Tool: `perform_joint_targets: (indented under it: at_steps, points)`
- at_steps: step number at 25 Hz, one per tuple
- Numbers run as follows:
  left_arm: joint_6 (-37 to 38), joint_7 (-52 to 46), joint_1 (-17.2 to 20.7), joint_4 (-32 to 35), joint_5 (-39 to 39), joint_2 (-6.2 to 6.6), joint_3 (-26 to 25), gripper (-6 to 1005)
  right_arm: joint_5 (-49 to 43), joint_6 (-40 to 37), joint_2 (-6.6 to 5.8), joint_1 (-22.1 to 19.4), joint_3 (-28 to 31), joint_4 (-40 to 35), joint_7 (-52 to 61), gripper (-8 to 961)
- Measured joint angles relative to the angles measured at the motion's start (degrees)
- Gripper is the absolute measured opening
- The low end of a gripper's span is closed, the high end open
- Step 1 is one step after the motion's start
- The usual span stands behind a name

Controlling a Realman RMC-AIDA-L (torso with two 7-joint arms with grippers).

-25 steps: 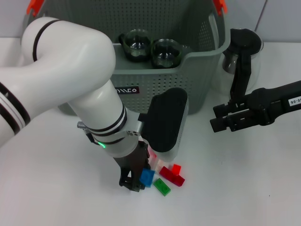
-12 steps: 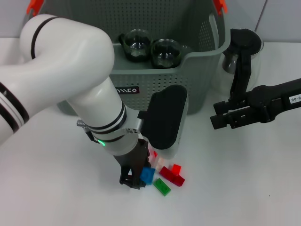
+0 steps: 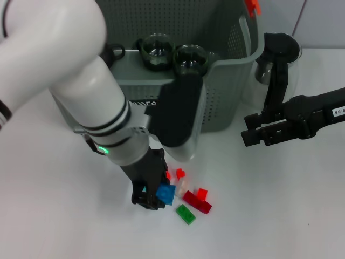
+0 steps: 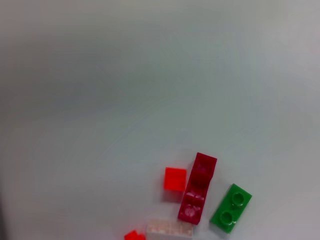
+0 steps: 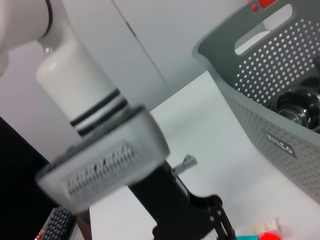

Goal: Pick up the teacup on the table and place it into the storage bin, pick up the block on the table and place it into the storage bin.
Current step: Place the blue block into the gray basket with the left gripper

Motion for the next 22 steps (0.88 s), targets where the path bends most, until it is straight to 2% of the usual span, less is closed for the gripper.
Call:
perform_joint_targets:
  at_steps: [6, 8, 9, 10, 14, 18, 22]
  points:
    - [7.5, 1.9, 1.0, 5.1, -1.9, 0.03, -9.0, 430, 0.0, -0.3, 0.05, 0.1, -0.3, 0.0, -0.3, 704]
    - [10.5, 2.9, 1.1, 6.9, -3.6, 0.11, -13.5, 432, 0.0, -1.0, 0.06, 0.1, -0.4, 0.0, -0.7, 704]
    - [13.2, 3.9, 1.0, 8.2, -5.4, 0.18, -18.0, 434, 0.0, -1.3, 0.09, 0.1, -0.4, 0.0, -0.8, 704]
    - [13.2, 3.9, 1.0, 8.2, -5.4, 0.18, -18.0, 435, 0.0, -1.6, 0.12, 0.1, -0.5, 0.0, -1.1, 704]
    - [18.1, 5.9, -0.2, 10.2, -10.4, 0.67, -31.0, 440, -0.1, -2.8, 0.35, 0.1, -0.6, 0.0, -2.2, 704]
    - [18.7, 5.7, -0.9, 10.6, -15.5, 1.91, -38.4, 445, -0.3, -3.7, 0.53, -0.2, -0.7, 0.1, -3.2, 704]
    - [15.2, 3.9, -2.0, 10.6, -17.6, 2.32, -42.0, 450, -0.3, -4.6, 0.61, -0.5, -0.7, 0.1, -4.8, 704]
